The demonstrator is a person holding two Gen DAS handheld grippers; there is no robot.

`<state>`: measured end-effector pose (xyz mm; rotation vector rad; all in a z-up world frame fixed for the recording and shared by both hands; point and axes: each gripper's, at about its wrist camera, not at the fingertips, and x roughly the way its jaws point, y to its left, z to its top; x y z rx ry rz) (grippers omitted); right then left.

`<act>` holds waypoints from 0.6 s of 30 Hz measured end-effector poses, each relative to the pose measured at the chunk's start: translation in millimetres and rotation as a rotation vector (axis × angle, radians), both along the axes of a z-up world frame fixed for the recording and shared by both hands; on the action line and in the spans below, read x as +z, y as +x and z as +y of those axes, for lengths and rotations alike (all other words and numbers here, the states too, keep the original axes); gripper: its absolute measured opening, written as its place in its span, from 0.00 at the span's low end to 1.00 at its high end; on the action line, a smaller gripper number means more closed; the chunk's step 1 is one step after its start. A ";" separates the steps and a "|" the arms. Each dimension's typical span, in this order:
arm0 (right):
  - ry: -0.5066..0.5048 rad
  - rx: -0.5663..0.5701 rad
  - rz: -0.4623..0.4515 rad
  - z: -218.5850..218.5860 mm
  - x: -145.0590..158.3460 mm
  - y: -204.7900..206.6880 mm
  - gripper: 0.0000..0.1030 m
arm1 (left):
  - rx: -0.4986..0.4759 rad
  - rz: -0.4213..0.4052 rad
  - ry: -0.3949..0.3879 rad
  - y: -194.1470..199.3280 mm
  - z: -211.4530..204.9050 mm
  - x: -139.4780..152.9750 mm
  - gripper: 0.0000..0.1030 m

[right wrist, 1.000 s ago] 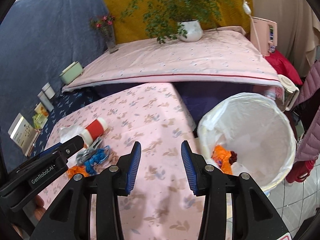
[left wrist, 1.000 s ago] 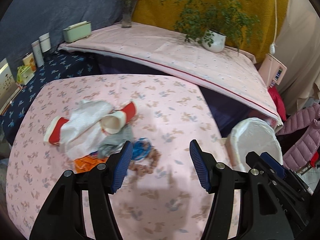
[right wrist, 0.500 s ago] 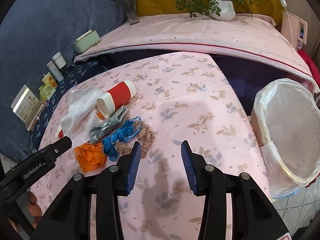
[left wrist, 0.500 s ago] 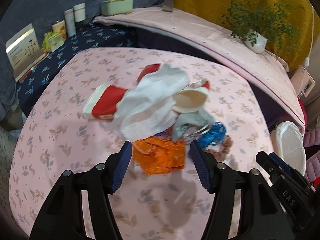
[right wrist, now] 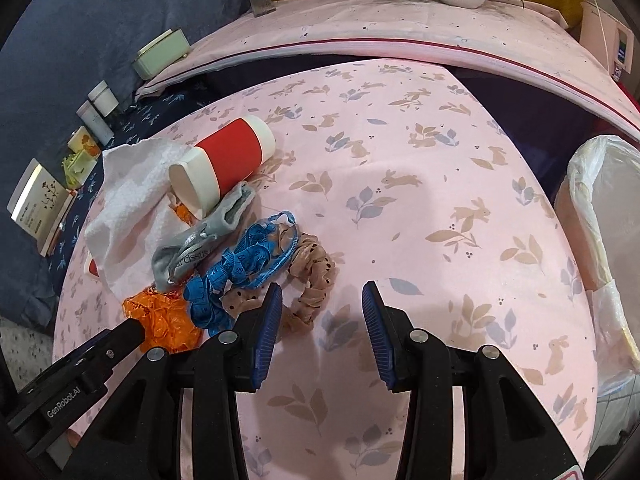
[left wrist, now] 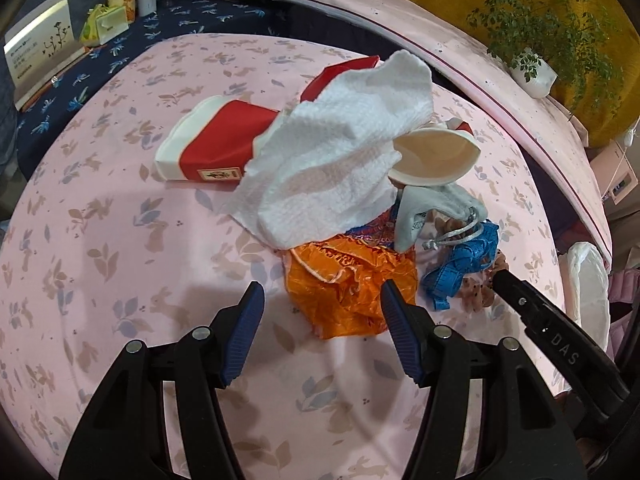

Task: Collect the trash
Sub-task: 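Grasp the orange wrapper with the left gripper while the right gripper grasps the beige bead string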

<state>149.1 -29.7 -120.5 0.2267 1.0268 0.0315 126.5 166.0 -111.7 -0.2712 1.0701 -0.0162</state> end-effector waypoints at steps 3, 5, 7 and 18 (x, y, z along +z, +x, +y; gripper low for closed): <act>-0.006 0.010 0.016 4.5 -6.5 5.3 0.35 | -0.003 0.005 -0.001 7.5 -3.8 -5.2 0.55; -0.010 0.016 0.025 6.4 -11.2 6.9 0.28 | -0.009 0.016 -0.007 11.2 -5.6 -8.7 0.46; -0.025 0.023 0.017 7.1 -11.6 6.0 0.24 | -0.014 0.023 -0.012 11.9 -7.4 -11.3 0.38; 0.010 0.010 -0.028 -11.5 6.5 -13.9 0.07 | -0.046 -0.029 0.017 -9.7 -18.4 8.6 0.14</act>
